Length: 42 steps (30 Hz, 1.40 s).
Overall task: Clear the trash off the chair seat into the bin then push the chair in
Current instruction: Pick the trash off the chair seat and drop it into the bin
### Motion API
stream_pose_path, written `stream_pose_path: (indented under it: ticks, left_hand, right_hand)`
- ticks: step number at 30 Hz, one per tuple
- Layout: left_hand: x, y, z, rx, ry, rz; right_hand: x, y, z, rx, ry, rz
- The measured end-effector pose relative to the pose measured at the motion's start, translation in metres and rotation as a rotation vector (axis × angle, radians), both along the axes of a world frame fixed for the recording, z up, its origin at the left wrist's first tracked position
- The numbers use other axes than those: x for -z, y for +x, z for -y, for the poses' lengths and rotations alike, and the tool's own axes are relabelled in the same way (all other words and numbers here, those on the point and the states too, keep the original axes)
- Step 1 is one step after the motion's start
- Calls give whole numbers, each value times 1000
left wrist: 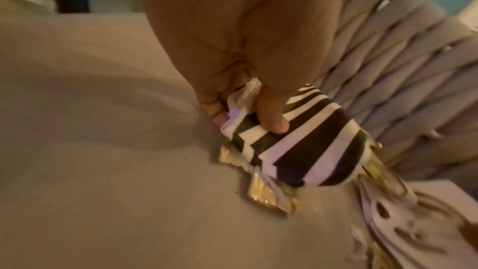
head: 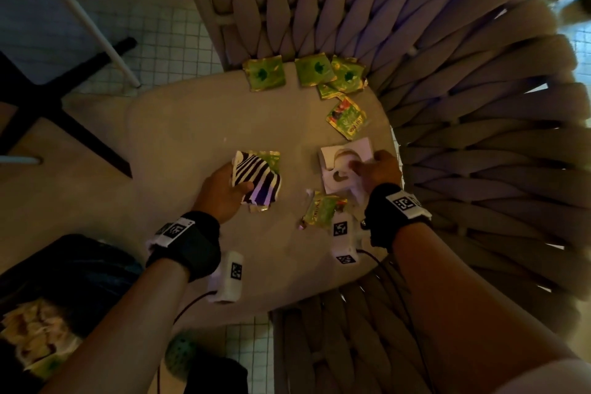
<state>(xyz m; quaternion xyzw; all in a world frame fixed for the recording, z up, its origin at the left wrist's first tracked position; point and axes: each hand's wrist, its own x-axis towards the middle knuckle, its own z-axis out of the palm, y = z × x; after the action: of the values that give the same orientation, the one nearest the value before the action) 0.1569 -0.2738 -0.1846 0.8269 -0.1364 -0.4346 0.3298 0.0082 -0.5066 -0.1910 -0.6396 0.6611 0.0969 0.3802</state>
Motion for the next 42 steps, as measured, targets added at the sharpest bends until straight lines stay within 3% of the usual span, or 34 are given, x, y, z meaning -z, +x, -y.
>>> stream_pose_path:
  ticks: [4, 7, 10, 14, 18, 23, 27, 31, 36, 39, 42]
  left_hand:
    - [-8, -1, -23, -210, -95, -162]
    - [-15, -2, -50, -329, -150, -236]
    - [-23, -1, -88, -449, -213, -288]
    - [-28, -2, -168, -623, -225, -298]
    - [-27, -16, -280, -779, -121, -274]
    - [-10, -48, -438, -1017, 75, -284]
    - [18, -71, -547, -1167, 164, -321]
    - [57, -73, -615, -1258, 176, -301]
    - [101, -59, -649, -1215, 167, -286]
    - [111, -57, -650, -1188, 54, -319]
    - [108, -64, -651, -1102, 39, -371]
  right_hand:
    - [-9, -10, -11, -9, -57, 112]
    - [-27, -12, -24, 84, -84, 340]
    - [-60, -2, -56, 123, 33, 583]
    - [-92, 30, -128, -41, 244, 648]
    - [-92, 66, -239, -290, 517, 627]
    - [-41, 89, -414, -612, 692, 352]
    - [9, 100, -537, -680, 787, 157]
    - [76, 113, -628, -752, 695, 25]
    - [130, 127, -688, -751, 619, 30]
    - [137, 130, -700, -727, 752, 70]
    - [128, 125, -692, -715, 762, 56]
